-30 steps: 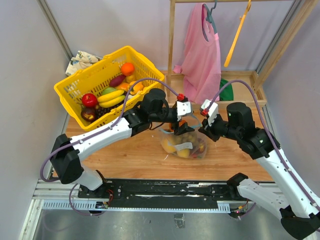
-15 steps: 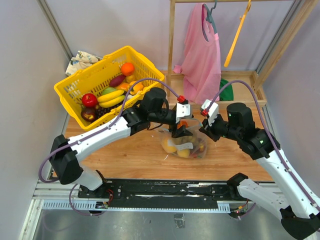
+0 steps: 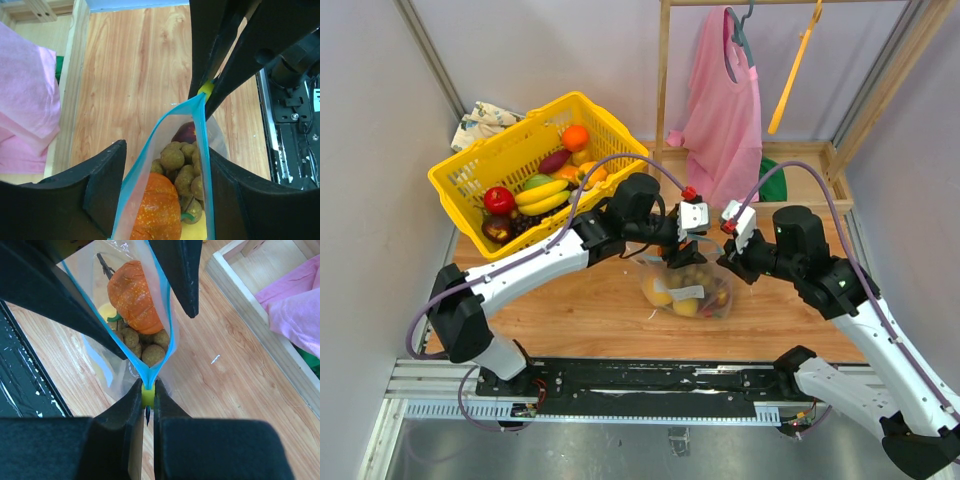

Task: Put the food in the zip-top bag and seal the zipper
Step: Adjust the zipper food storage bag at the center of the board.

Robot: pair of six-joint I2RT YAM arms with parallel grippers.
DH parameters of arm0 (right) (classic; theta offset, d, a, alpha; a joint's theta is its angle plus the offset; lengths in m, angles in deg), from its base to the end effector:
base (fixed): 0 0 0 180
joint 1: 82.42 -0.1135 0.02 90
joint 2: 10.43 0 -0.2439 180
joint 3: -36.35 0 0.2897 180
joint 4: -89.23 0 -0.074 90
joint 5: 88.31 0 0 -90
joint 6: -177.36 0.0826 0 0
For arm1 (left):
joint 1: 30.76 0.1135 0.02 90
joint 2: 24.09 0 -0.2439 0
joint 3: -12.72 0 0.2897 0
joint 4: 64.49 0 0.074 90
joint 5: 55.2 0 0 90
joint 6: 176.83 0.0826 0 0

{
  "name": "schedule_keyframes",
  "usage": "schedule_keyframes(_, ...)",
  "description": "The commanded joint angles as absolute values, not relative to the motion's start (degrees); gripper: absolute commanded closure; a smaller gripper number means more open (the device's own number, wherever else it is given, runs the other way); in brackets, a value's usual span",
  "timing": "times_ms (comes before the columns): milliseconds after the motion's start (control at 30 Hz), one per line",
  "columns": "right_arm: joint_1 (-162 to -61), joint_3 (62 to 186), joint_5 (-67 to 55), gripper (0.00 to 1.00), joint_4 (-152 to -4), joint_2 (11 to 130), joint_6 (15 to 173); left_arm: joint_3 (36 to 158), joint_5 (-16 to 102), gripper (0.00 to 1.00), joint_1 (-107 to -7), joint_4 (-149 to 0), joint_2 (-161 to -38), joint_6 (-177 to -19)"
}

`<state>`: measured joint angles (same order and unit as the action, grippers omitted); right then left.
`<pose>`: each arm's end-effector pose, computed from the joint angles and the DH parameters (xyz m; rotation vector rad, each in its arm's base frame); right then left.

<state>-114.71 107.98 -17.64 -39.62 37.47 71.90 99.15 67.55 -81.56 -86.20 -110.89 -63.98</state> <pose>0.2023 0.1602 0.3411 -1.0239 1.7890 0.5278 0.2365 -0.3607 0.3012 1.4820 1.3335 -0.8757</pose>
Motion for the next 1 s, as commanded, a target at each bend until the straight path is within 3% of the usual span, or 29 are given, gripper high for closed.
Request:
schedule_keyframes(0,-115.9,107.5,-19.4,0.99,-42.0,36.9,70.9,101.7,68.1,0.40,-81.8,-88.0,-112.2,-63.6)
schedule_keyframes(67,-116.0,107.5,-19.1,0.99,-41.9,36.9,70.7,102.0,68.3,0.49,-81.7,-88.6,-112.5,-63.4)
schedule_keyframes(200,-116.0,107.0,-17.0,0.96,-42.3,36.2,70.5,102.1,68.8,0.86,-81.7,-89.5,-111.7,-63.3)
schedule_keyframes(333,-116.0,105.4,-15.6,0.89,-43.8,35.1,70.8,98.3,68.8,0.99,-81.7,-86.3,-108.5,-63.6)
schedule_keyframes(567,-115.9,101.9,-14.7,0.71,-48.4,31.2,71.6,91.4,66.2,1.00,-81.7,-78.8,-102.0,-69.1)
schedule_keyframes(967,-115.3,94.8,-26.1,0.62,-62.1,26.3,76.0,81.8,61.4,1.00,-81.7,-68.8,-94.8,-79.2)
